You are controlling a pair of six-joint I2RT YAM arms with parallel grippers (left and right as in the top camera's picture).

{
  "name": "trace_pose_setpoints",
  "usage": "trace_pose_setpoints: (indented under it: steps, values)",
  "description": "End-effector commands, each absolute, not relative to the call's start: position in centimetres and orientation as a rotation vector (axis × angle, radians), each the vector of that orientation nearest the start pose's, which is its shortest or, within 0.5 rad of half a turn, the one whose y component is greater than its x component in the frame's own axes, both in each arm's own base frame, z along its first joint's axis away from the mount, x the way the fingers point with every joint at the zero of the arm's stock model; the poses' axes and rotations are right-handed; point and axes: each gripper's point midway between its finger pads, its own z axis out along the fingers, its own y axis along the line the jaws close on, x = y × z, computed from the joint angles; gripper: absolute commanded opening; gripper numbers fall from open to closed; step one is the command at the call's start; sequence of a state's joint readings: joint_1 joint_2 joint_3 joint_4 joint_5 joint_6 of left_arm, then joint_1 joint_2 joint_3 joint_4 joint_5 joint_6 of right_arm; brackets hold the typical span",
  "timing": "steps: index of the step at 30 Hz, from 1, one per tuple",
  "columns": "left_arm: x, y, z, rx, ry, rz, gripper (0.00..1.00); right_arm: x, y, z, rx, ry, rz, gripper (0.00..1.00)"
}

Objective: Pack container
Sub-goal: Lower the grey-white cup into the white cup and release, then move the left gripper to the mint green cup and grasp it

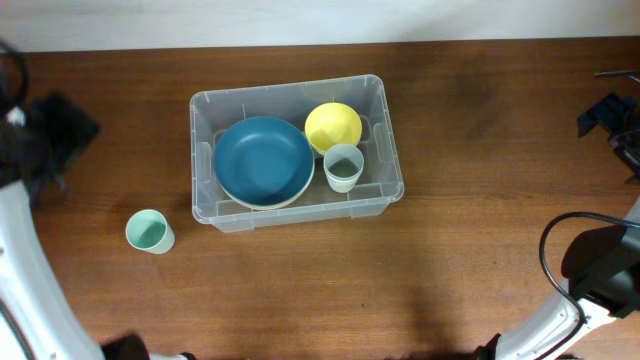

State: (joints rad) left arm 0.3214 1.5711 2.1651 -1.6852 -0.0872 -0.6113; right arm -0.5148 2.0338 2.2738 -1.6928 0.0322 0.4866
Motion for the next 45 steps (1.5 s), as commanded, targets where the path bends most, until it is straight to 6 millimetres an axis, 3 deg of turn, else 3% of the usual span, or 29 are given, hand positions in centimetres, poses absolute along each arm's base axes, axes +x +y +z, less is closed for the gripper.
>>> trace_pose_setpoints:
  steps: [1,5,9,17,27,32,45]
  values:
    - [25.0,11.5,31.1,-1.531,2.311,0.028,0.93,33.7,-19.7,22.2,1.454,2.654,-0.048,0.99]
    - [22.8,12.3,27.8,-1.638,2.311,0.066,0.93,33.7,-19.7,22.2,1.454,2.654,-0.048,0.99]
    - [22.0,12.9,24.5,-1.714,2.34,0.091,0.96,33.7,-19.7,22.2,1.454,2.654,-0.048,0.99]
    - [23.3,13.6,18.6,-1.746,2.365,0.087,0.97,33.7,-19.7,22.2,1.454,2.654,-0.048,0.99]
    - [24.1,13.8,13.2,-1.777,2.419,0.091,0.97,33.7,-19.7,22.2,1.454,2.654,-0.048,0.99]
    - [25.0,13.0,10.6,-1.688,2.536,0.006,0.97,33.7,-19.7,22.2,1.454,2.654,-0.048,0.99]
    - [23.3,11.7,6.5,-1.727,2.614,-0.001,0.96,33.7,-19.7,22.2,1.454,2.654,-0.048,0.99]
